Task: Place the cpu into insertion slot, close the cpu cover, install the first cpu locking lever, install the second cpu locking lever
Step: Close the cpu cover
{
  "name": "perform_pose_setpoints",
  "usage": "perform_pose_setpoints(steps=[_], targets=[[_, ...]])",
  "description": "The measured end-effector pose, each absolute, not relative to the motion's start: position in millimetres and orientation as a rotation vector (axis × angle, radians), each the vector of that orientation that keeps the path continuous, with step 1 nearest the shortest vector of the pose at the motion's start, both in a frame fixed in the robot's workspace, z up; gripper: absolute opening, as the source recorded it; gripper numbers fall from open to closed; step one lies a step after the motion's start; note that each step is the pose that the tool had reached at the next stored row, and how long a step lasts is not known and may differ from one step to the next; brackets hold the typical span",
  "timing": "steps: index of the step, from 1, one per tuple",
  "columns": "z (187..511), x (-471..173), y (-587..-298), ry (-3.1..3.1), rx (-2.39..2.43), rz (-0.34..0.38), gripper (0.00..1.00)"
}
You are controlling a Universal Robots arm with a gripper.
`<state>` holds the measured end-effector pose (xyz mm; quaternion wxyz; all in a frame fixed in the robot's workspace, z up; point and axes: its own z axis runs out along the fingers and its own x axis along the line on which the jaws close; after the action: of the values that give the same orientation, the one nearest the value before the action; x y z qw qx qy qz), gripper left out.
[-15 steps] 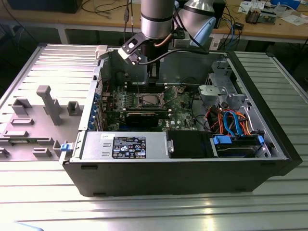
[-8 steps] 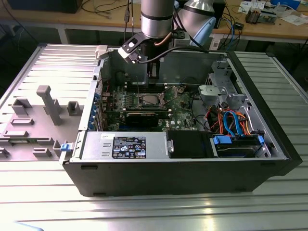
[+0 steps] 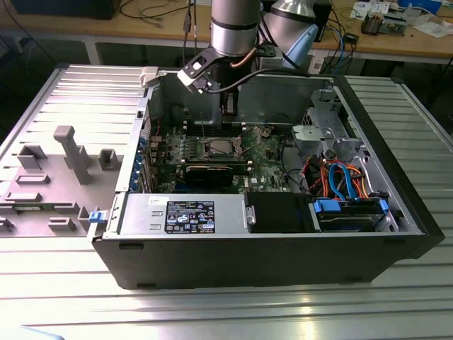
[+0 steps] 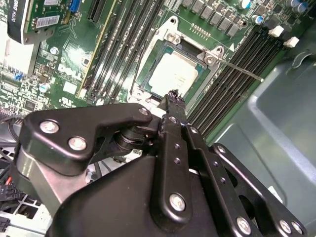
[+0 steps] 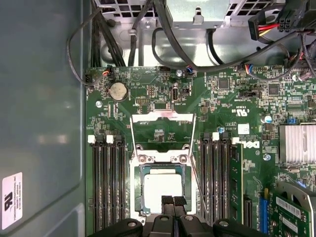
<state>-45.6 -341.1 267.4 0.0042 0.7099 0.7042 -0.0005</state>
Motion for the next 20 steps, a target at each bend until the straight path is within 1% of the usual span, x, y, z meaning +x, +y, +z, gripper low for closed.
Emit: perform_pose_setpoints(steps=[20], targets=[[267.4,-36.0,-341.1,2.206,2.224,-0.002,0.11]])
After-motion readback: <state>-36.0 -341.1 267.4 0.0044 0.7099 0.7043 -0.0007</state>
